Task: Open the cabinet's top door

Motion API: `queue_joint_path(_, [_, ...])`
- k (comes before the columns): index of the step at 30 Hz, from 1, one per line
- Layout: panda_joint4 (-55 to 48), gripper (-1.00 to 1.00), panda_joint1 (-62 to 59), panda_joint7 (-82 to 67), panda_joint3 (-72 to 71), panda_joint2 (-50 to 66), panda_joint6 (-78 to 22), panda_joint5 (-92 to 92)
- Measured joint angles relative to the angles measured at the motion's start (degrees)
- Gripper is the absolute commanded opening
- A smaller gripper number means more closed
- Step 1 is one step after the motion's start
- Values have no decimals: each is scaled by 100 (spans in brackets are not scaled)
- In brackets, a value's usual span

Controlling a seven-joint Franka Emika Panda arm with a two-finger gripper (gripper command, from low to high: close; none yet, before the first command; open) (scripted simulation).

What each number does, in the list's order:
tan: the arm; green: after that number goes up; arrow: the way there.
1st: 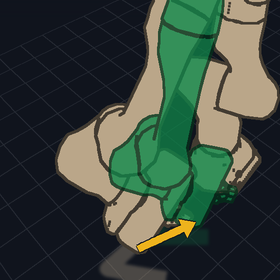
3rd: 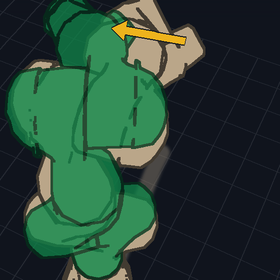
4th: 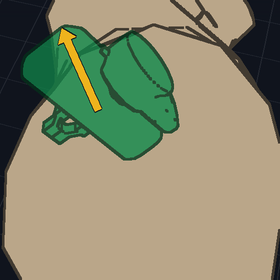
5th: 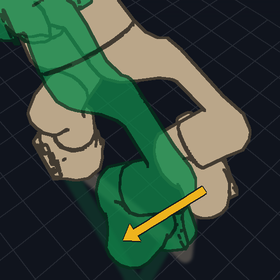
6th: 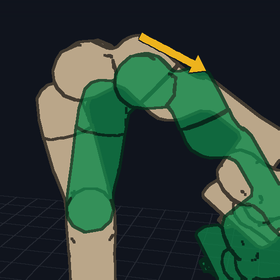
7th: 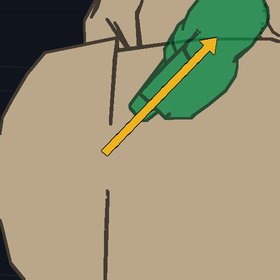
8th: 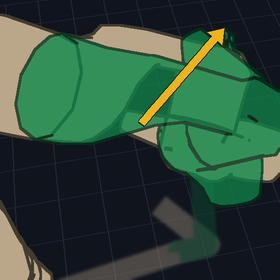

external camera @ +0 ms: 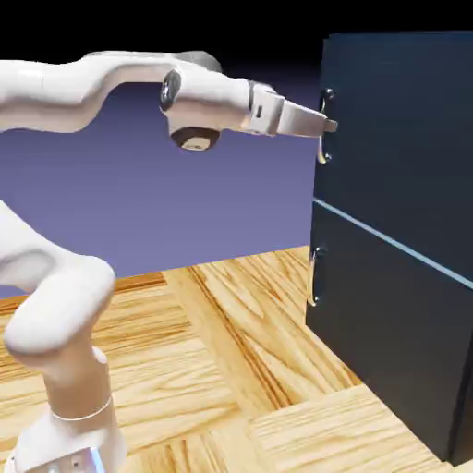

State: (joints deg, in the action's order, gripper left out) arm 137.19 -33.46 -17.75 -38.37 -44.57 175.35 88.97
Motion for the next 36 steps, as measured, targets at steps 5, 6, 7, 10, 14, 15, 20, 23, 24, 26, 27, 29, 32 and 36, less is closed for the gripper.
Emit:
queue_joint_path(5, [-334, 0, -478, -843, -537, -167, 19, 1246])
queue_joint_path(6, [-400, 0, -574, -1012, -645, -200, 23, 1495])
queue_joint_path(7, [-467, 0, -670, -1181, -752, -233, 26, 1745])
queue_joint_path(10, [-667, 0, -957, -1687, -1075, -334, 38, 2492])
queue_joint_path(14, [-934, 0, -1339, -2361, -1505, -467, 53, 3489])
queue_joint_path(15, [-1001, 0, -1435, -2530, -1612, -500, 56, 3738])
queue_joint_path(20, [-1334, 0, -1913, -3373, -2149, -667, 75, 4984])
queue_joint_path(23, [-1534, 0, -2200, -3879, -2472, -767, 86, 5732])
queue_joint_path(24, [-1601, 0, -2296, -4048, -2579, -801, 90, 5981])
queue_joint_path(26, [-1734, 0, -2487, -4385, -2794, -867, 98, 6479])
queue_joint_path(27, [-1756, 0, -2518, -4439, -2829, -878, 99, 6560])
queue_joint_path(29, [-1913, 0, -2736, -4430, -2960, -833, 77, 6565])
queue_joint_path(32, [-2348, 0, -3340, -4403, -3323, -710, 14, 6579])
queue_joint_path(36, [-2525, -100, -3586, -4392, -3470, -660, -11, 6584])
